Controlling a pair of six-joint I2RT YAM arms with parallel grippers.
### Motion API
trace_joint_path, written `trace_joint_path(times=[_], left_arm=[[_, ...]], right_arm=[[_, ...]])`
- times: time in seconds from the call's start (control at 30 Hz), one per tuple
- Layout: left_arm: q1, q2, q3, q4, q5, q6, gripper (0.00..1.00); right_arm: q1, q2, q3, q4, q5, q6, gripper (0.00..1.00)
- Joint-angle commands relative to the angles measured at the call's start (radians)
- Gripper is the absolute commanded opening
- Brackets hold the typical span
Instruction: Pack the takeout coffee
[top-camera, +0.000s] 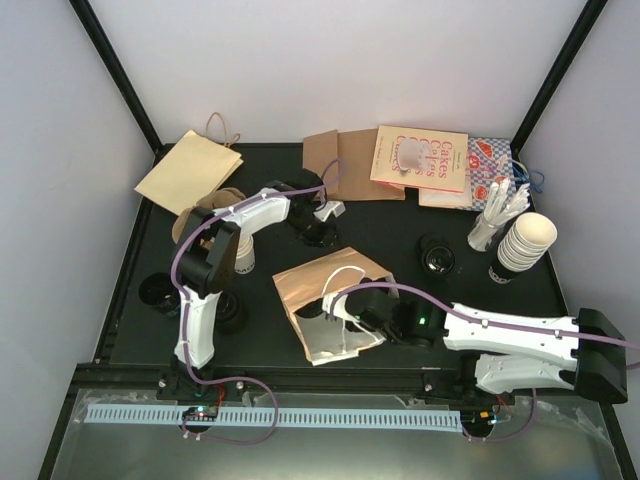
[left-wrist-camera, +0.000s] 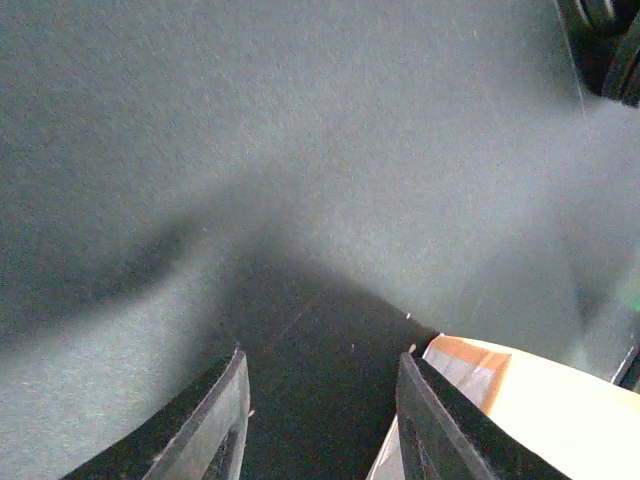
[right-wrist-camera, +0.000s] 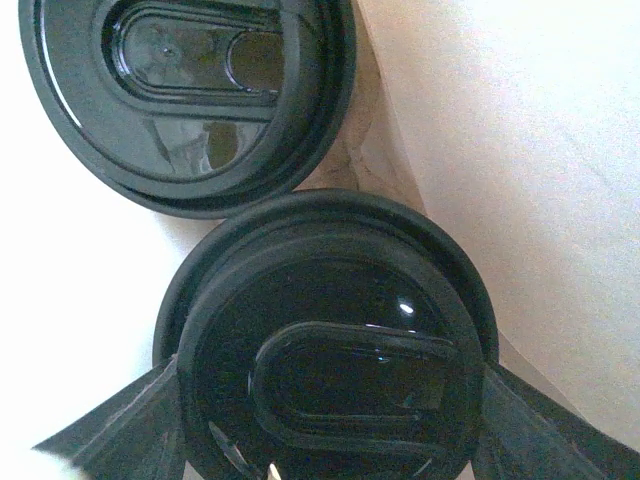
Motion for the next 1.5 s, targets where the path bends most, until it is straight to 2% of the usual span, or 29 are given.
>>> trace_joint_path(times=[0.0,0.27,0.6,0.77,1.03,1.2,1.37,1.47], left_arm=[[-0.022,-0.028,-0.044,0.032,0.100,0.041,0.41],[-0.044,-0.071,-0.108,0.058,0.139,0.048,0.39],[-0.053,-0.077,-0.117,0.047,0.120,0.059,0.38],[-0.058,-0.071,-0.127,0.048,0.121,0.065,0.38],[-0.060,-0.066,-0.135,0.044,0.128,0.077,0.37],[-0.059,-0.060,-0.133,0.039,0.130,0.083,0.36],[-0.059,-0.051,-0.131,0.034,0.135,0.085,0.35],[-0.060,-0.050,-0.131,0.032,0.135,0.085,0.35]], right_arm=[[0.031,0.025,0.032,-0.033,0.032,0.094,0.50],[0.078,0.071,0.048,-0.035,0.109,0.218,0.49],[0.077,0.072,0.049,-0.038,0.085,0.349,0.51],[0.077,0.067,0.014,0.025,0.136,0.346,0.50],[0.079,0.012,-0.110,0.241,0.165,0.329,0.50],[0.080,0.038,-0.128,0.246,0.161,0.365,0.50],[0.093,0.027,-0.209,0.328,0.140,0.327,0.51],[0.101,0.030,-0.213,0.294,0.138,0.322,0.52]])
